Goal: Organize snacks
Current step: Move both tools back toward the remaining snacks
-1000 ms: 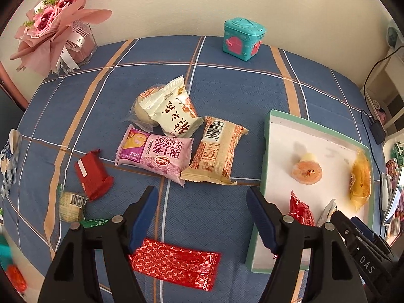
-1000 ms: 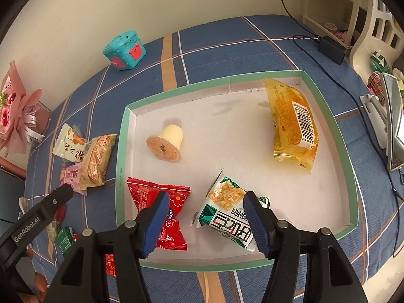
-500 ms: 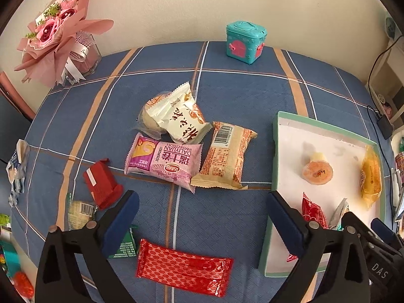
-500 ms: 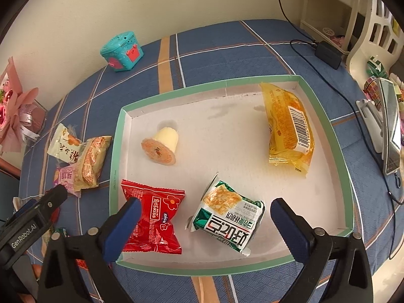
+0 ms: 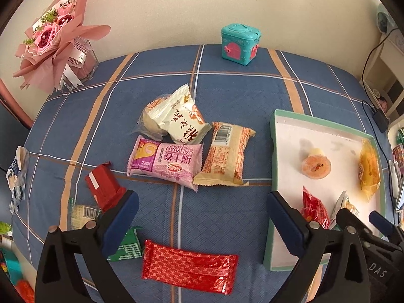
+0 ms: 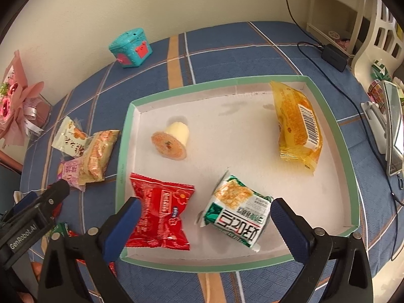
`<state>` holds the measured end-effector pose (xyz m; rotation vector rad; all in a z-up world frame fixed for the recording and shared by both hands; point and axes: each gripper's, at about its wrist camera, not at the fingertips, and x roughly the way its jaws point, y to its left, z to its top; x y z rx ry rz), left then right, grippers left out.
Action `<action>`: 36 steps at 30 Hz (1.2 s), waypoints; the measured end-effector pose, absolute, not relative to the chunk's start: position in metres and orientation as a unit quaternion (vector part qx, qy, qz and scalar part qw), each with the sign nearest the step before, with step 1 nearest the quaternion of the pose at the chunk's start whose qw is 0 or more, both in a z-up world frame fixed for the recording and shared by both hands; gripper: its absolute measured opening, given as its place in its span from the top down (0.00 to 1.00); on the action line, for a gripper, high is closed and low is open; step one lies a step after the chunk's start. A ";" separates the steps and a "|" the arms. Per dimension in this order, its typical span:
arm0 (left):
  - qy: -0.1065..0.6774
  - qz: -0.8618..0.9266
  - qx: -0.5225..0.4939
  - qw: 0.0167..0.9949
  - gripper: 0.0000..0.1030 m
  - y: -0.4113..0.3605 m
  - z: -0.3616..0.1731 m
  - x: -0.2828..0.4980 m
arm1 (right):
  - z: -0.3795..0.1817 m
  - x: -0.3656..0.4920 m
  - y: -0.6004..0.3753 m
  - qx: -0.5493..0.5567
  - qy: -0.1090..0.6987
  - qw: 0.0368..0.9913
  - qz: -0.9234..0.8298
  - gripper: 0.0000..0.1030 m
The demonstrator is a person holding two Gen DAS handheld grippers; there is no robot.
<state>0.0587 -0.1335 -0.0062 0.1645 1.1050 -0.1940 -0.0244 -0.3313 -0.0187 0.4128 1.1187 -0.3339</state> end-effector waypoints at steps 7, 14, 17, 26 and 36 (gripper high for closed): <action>0.517 -0.089 0.081 0.848 0.02 -0.110 0.001 0.058 | -0.012 -0.022 -0.312 0.187 0.517 0.822 -0.148 0.00; 0.511 -0.069 0.051 0.856 0.02 -0.065 0.011 0.059 | -0.005 -0.017 -0.278 0.164 0.514 0.832 -0.128 0.00; 0.505 -0.056 0.043 0.860 0.02 -0.044 0.014 0.056 | 0.000 -0.016 -0.262 0.158 0.503 0.842 -0.114 0.00; 0.531 -0.047 0.020 0.846 0.02 0.014 -0.015 0.048 | -0.002 -0.012 -0.204 0.133 0.513 0.847 -0.052 0.00; 0.555 -0.019 -0.010 0.831 0.02 0.067 -0.045 0.033 | -0.038 -0.006 -0.145 0.048 0.586 0.809 0.017 0.00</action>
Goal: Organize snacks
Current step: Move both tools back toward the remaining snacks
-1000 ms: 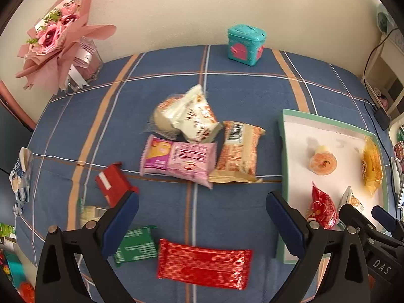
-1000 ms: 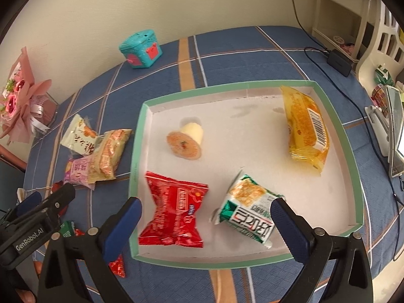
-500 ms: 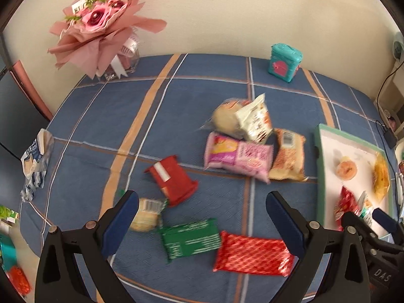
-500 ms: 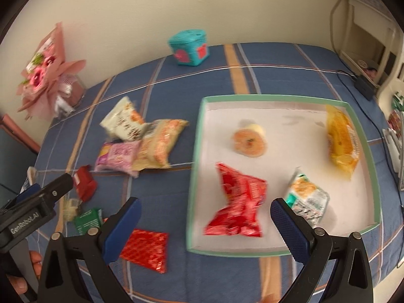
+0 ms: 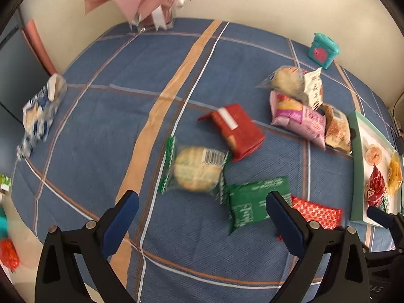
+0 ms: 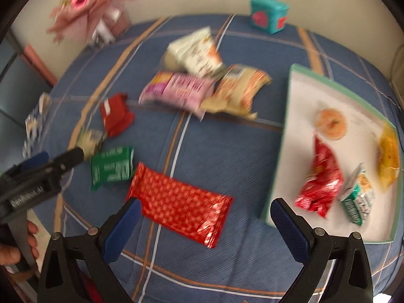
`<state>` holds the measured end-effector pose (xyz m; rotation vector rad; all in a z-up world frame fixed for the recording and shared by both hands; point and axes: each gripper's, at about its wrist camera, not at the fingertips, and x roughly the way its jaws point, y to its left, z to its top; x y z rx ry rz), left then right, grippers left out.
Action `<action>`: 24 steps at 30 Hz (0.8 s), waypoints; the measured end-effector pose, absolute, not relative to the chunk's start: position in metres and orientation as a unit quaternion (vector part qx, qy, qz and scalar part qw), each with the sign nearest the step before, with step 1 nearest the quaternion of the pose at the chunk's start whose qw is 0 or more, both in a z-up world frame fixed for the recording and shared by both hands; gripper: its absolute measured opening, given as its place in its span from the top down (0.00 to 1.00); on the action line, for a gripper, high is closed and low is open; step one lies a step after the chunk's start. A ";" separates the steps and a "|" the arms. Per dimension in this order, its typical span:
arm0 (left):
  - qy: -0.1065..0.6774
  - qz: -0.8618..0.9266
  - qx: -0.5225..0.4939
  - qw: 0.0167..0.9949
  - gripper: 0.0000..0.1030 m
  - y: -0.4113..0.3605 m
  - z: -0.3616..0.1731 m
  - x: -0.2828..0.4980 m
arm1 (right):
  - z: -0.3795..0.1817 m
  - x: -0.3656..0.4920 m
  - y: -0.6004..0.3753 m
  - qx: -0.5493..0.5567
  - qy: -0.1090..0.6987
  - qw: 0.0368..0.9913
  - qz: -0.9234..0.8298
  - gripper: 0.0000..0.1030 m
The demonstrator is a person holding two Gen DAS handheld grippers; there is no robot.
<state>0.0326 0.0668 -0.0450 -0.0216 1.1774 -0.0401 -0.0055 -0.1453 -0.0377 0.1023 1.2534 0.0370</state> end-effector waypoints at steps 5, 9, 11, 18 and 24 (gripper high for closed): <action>0.568 -0.025 -0.015 0.823 0.02 0.068 -0.059 0.028 | -0.060 -0.003 -0.131 0.025 0.614 0.788 0.037 0.00; 0.572 -0.028 -0.019 0.820 0.02 0.067 -0.064 0.028 | -0.074 -0.003 -0.121 0.002 0.631 0.774 0.051 0.00; 0.572 -0.029 -0.019 0.820 0.02 0.067 -0.065 0.028 | -0.081 -0.003 -0.116 -0.009 0.638 0.768 0.053 0.00; 0.573 -0.035 -0.020 0.818 0.02 0.068 -0.067 0.028 | -0.095 0.000 -0.110 -0.024 0.643 0.764 0.047 0.00; 0.574 -0.041 -0.025 0.817 0.02 0.067 -0.069 0.030 | -0.097 0.013 -0.122 0.006 0.625 0.780 0.021 0.00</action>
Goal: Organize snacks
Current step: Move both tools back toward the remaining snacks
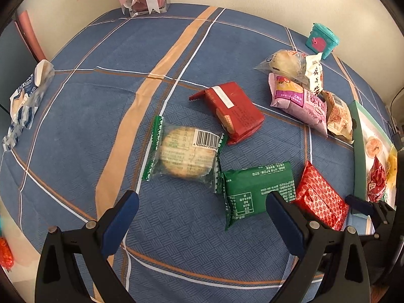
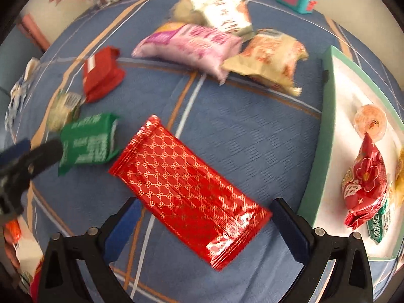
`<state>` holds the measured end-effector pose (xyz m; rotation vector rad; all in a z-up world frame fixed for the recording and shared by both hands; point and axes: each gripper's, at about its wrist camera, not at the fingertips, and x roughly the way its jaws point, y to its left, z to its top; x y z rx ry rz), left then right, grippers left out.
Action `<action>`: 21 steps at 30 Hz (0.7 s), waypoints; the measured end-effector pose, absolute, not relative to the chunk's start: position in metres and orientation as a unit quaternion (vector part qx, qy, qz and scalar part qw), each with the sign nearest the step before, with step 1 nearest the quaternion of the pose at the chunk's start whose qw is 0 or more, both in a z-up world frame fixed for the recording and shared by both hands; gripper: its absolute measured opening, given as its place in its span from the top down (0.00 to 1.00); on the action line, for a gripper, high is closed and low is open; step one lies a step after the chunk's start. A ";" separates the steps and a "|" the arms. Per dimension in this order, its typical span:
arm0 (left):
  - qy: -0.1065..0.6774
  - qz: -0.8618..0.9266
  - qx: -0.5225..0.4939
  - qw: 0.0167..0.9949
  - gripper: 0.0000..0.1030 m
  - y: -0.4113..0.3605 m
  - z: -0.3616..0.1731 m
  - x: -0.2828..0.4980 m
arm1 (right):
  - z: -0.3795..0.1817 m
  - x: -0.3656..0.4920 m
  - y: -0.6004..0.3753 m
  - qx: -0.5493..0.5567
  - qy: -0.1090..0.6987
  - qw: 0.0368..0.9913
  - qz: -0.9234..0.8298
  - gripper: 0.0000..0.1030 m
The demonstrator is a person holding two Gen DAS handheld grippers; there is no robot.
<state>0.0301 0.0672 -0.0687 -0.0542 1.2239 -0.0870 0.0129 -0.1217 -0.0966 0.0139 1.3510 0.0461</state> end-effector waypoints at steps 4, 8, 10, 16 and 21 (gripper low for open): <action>0.574 -0.044 -0.026 0.817 0.02 0.065 -0.069 0.031 | -0.094 0.017 -0.126 0.027 0.612 0.791 0.011 0.00; 0.574 -0.052 -0.005 0.817 0.02 0.057 -0.068 0.038 | -0.090 0.023 -0.134 0.055 0.600 0.798 0.002 0.00; 0.573 -0.059 0.012 0.818 0.02 0.052 -0.066 0.041 | -0.089 0.029 -0.141 0.061 0.598 0.799 -0.003 0.00; 0.570 -0.091 0.062 0.814 0.02 0.039 -0.065 0.050 | -0.091 0.044 -0.139 0.046 0.607 0.793 0.001 0.00; 0.573 -0.141 0.069 0.804 0.02 0.031 -0.065 0.055 | -0.094 0.042 -0.128 0.026 0.625 0.780 0.017 0.00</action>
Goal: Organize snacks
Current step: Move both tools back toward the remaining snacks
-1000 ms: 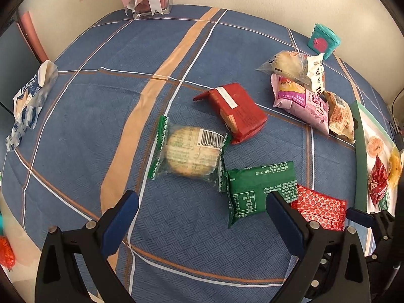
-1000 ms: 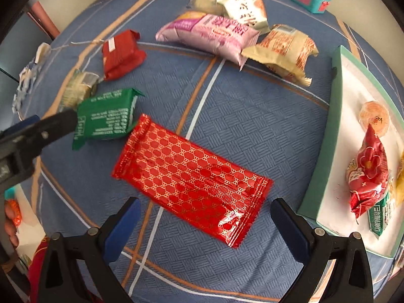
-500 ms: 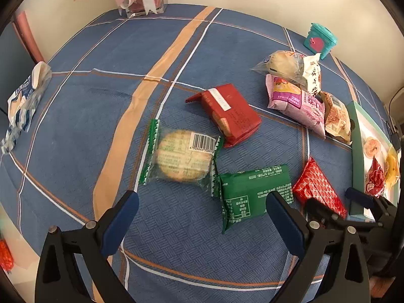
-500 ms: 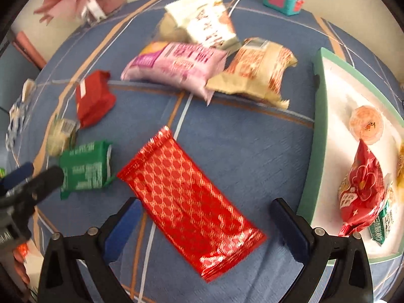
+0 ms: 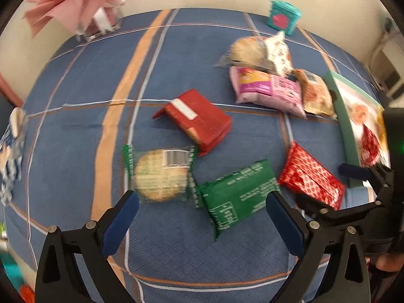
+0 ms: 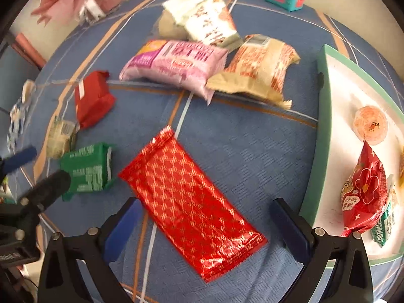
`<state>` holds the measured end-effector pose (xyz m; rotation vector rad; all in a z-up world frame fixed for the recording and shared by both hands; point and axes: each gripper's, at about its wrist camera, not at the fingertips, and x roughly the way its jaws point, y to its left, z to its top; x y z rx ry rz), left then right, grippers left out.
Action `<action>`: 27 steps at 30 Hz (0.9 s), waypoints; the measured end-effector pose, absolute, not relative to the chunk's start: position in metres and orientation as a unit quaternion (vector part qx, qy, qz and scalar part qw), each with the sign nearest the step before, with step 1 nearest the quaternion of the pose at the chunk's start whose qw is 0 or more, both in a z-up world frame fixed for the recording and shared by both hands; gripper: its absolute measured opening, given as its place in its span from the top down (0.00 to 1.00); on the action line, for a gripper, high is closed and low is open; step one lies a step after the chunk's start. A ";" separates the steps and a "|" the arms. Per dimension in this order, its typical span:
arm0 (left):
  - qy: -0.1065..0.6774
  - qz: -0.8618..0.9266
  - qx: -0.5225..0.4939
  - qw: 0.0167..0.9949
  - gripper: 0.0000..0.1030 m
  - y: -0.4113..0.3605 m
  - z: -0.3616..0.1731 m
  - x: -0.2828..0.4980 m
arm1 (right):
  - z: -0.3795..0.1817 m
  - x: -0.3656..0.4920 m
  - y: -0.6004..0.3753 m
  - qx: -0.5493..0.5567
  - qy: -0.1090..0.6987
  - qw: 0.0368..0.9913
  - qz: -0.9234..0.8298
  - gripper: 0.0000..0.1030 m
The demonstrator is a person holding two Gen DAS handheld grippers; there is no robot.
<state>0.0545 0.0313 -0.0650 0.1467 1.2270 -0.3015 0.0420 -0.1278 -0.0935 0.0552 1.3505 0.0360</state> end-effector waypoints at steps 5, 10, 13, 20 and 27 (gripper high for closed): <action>0.577 -0.159 0.123 0.792 0.02 0.009 -0.072 0.059 | -0.102 0.036 -0.111 -0.006 0.637 0.771 0.025 0.00; 0.579 -0.171 0.151 0.783 0.02 -0.013 -0.078 0.064 | -0.106 0.025 -0.098 -0.022 0.640 0.768 0.028 0.00; 0.586 -0.177 0.147 0.777 0.02 -0.026 -0.087 0.070 | -0.111 0.024 -0.093 -0.028 0.642 0.766 0.028 0.00; 0.578 -0.161 0.142 0.788 0.02 -0.036 -0.092 0.087 | -0.112 0.023 -0.101 -0.021 0.641 0.767 0.029 0.00; 0.565 -0.103 0.145 0.806 0.02 -0.026 -0.092 0.103 | -0.109 0.029 -0.107 -0.019 0.631 0.775 0.025 0.00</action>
